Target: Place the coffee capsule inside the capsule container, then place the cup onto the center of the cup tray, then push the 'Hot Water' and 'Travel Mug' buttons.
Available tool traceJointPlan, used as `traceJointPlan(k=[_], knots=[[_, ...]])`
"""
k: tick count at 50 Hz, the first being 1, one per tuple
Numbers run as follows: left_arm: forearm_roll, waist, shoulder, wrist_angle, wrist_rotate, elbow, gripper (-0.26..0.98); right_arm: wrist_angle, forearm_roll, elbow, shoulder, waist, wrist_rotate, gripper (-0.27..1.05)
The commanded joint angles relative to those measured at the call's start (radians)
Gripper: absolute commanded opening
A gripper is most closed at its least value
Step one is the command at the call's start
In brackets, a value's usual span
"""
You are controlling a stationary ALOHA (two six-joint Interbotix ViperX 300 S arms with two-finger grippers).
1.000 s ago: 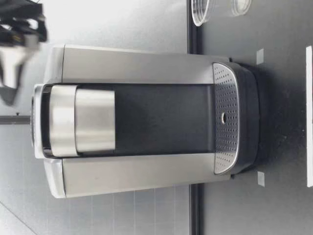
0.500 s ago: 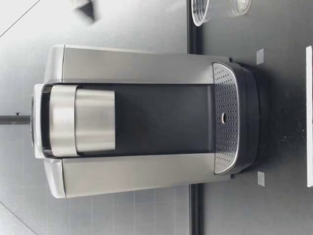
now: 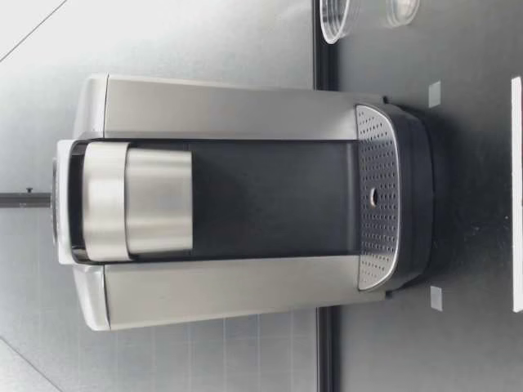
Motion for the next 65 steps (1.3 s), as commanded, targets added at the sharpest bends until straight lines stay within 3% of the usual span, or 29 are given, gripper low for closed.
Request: traceJointPlan(k=[1, 21, 53, 65], knots=[[0.000, -0.002, -0.002, -0.005, 0.000, -0.011, 0.30, -0.003, 0.000, -0.003, 0.009, -0.008, 0.009, 0.15], [0.000, 0.000, -0.002, -0.008, 0.000, 0.005, 0.30, -0.038, 0.002, 0.020, 0.114, -0.008, 0.067, 0.57], [-0.003, 0.000, -0.002, -0.015, -0.002, 0.011, 0.30, -0.094, 0.000, -0.009, 0.238, -0.008, 0.067, 0.55], [-0.003, 0.000, -0.003, -0.015, -0.002, 0.012, 0.30, -0.092, 0.000, -0.026, 0.267, -0.008, 0.064, 0.36]])
